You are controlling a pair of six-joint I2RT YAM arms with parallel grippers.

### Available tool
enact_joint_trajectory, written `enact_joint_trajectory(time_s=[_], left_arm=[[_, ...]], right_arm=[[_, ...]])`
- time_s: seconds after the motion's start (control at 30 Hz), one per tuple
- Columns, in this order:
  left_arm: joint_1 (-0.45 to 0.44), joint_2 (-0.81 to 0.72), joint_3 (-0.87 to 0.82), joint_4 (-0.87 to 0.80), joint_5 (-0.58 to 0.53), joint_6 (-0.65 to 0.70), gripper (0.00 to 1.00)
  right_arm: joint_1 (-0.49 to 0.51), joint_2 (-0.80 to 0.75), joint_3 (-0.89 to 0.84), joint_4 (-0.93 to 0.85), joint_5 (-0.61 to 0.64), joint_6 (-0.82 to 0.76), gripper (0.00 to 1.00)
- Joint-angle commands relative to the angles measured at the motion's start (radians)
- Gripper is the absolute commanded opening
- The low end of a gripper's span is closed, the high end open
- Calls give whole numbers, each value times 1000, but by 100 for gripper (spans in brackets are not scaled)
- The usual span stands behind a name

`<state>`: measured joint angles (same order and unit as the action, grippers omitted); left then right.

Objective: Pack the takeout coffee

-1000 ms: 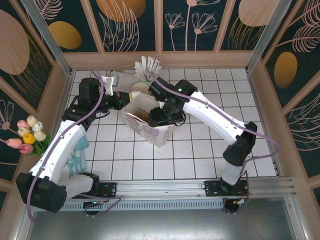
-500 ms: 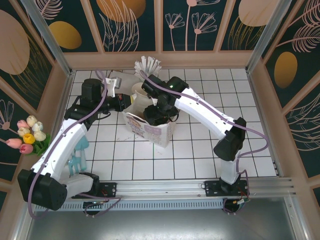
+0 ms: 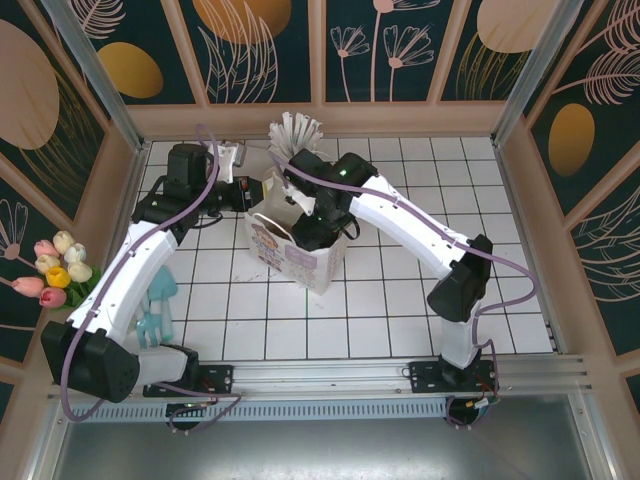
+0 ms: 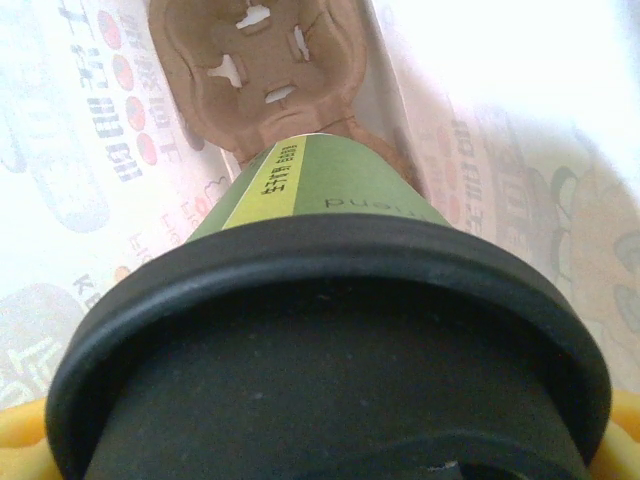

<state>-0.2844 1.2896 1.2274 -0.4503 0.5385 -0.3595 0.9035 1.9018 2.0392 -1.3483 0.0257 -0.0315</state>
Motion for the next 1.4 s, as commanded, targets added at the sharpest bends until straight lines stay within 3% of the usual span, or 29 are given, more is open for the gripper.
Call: enact_joint_trajectory(time_s=[0.0, 0.17, 1.37], left_arm=[[-8, -9, 9, 19, 28, 11, 0], [-7, -6, -1, 27, 24, 13, 0], [-9, -11, -2, 81, 71, 21, 0]], right_arm=[[-8, 0, -18, -31, -34, -60, 44], [-24, -17, -95, -29, -53, -55, 46], [-32, 28, -126, -29, -38, -99, 41]])
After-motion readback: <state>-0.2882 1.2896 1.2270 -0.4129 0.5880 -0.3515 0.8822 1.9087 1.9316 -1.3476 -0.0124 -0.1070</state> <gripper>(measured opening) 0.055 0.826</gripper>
